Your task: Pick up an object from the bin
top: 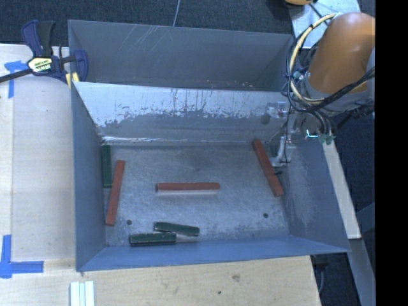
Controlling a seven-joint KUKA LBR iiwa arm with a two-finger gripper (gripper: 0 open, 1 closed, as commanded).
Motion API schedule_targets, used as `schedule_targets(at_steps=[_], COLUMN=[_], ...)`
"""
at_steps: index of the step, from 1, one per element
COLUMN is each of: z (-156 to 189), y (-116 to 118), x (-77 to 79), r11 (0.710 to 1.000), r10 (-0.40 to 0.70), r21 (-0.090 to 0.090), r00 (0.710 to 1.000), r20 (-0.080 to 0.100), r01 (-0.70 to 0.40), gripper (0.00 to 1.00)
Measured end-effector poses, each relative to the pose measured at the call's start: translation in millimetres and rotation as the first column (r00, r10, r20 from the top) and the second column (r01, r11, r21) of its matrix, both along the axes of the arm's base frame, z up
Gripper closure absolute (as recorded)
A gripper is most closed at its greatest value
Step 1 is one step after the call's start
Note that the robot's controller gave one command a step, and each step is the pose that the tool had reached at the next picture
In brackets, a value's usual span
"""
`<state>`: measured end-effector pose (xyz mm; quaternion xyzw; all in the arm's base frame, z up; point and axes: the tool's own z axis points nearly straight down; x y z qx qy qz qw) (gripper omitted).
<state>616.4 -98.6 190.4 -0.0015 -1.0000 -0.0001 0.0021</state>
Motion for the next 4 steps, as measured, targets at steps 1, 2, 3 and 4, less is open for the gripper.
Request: schedule_targets(at_steps=[1,2,3,4], z=[5,-8,-70,-77], y=[0,37,75,95], x=[1.6,0.0,-15.0,-9.4], r11=[1.0,0.998,0.985,0.992], r10=[0.002,0.056,0.17,0.126], r21=[-0.001,-0.003,-0.001,0.001], r00=[1.0,0.998,0.985,0.992], r20=[0.008,0.009,0.012,0.0], r01=[-0.002,-0.056,-0.17,-0.126], gripper=[0.0,0.0,0.0,0.0])
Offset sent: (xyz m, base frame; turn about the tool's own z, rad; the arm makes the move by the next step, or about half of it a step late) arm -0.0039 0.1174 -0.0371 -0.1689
